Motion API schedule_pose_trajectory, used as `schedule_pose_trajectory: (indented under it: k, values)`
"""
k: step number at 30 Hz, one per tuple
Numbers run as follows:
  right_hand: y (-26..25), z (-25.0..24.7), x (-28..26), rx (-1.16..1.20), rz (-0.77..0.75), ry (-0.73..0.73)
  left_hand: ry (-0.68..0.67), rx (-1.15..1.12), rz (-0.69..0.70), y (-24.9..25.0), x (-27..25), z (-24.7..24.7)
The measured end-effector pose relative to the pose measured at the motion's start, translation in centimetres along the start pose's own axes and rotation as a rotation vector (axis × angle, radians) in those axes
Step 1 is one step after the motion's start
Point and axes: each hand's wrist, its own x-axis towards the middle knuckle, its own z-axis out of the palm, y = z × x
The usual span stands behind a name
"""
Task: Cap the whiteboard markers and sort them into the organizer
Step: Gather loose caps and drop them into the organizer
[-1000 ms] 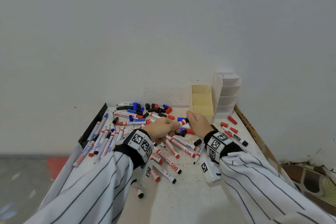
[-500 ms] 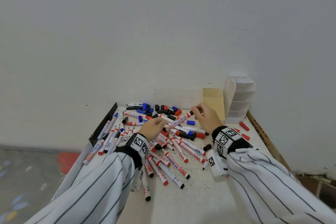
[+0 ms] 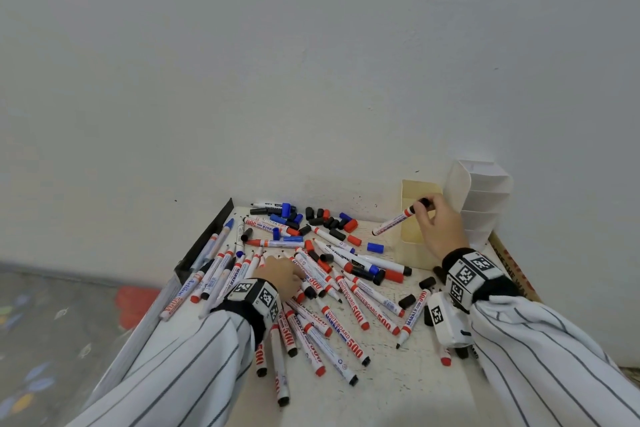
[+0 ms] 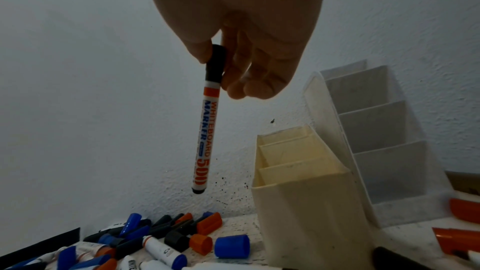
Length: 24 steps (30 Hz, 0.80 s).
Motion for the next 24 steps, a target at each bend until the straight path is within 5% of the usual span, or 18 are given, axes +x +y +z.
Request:
schedule_pose_trajectory:
  k: [5, 18, 24]
  values:
    - [0.6, -0.5, 0.4, -0.016, -0.006, 0.055, 0.103, 0.129, 0.119, 1.2, 0.4, -0.1]
    - [2.9, -3.3, 3.0, -0.146, 0.065, 0.287, -0.023, 0.349, 0.303, 3.9, 2.9, -0.9]
    - [3.4, -2.7, 5.1, -0.222, 0.048, 0.154, 0.014, 0.445, 0.413, 3.7, 3.4, -1.2]
